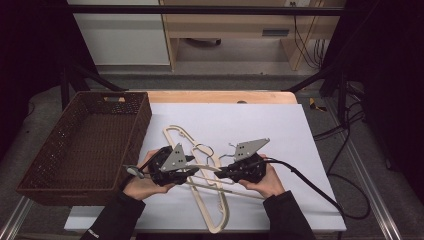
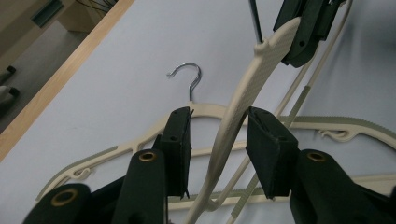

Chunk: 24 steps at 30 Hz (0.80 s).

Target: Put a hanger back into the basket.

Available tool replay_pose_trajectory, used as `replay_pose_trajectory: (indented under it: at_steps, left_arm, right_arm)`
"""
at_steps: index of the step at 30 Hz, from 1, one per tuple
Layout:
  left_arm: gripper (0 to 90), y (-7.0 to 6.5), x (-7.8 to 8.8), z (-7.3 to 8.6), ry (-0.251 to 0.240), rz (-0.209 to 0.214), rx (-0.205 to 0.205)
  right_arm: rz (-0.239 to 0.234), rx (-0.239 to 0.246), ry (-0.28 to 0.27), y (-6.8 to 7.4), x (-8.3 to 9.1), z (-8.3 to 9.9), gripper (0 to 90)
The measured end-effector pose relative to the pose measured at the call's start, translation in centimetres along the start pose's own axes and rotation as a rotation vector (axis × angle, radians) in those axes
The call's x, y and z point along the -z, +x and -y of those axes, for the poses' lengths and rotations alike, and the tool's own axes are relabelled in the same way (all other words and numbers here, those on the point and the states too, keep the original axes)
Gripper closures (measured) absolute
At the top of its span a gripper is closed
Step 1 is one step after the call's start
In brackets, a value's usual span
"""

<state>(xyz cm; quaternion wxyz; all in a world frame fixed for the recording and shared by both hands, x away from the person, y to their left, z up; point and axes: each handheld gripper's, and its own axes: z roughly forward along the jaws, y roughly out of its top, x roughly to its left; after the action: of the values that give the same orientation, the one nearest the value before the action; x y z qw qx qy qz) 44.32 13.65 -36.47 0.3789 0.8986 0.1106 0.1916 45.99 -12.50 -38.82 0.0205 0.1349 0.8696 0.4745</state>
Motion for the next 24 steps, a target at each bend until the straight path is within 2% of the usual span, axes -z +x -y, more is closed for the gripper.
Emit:
replay_pose_trajectory:
  at_steps: [4,9,13,15,18,21,22,23,24]
  left_arm:
    - [60.6,0.2,-0.3,-0.3,0.017,0.049,-0.001]
    - [71.8,0.3,-0.6,-0.7,0.044,0.121,0.001]
    - [73.9,0.2,-0.6,-0.9,0.073,0.127,-0.010]
    - [74.9,0.1,-0.4,-0.9,0.076,0.131,0.000]
    - [79.9,-0.1,0.0,-0.9,0.058,0.163,0.025]
    - [82.5,-0.5,0.5,-1.1,0.033,0.164,0.054]
    - [84.0,-0.6,0.6,-1.2,0.039,0.156,0.049]
    - [85.1,-0.8,0.7,-1.2,0.027,0.163,0.064]
    - [85.8,-1.0,0.8,-1.3,0.021,0.151,0.072]
  right_arm:
    - [-0.026,0.010,-0.016,0.2,0.4,-0.3,86.6]
    - [-0.026,0.041,0.000,0.5,0.5,-0.4,86.6]
    - [-0.024,0.063,0.006,0.6,0.5,-0.3,86.5]
    - [-0.019,0.068,0.001,0.6,0.5,-0.3,85.9]
    - [0.044,0.087,-0.028,0.8,0.8,-0.4,79.0]
    - [0.079,0.084,-0.041,0.8,1.0,-0.5,73.0]
    - [0.106,0.087,-0.049,0.8,1.0,-0.6,68.9]
    - [0.128,0.083,-0.053,0.9,1.1,-0.6,65.7]
    - [0.152,0.085,-0.062,0.9,1.2,-0.6,63.4]
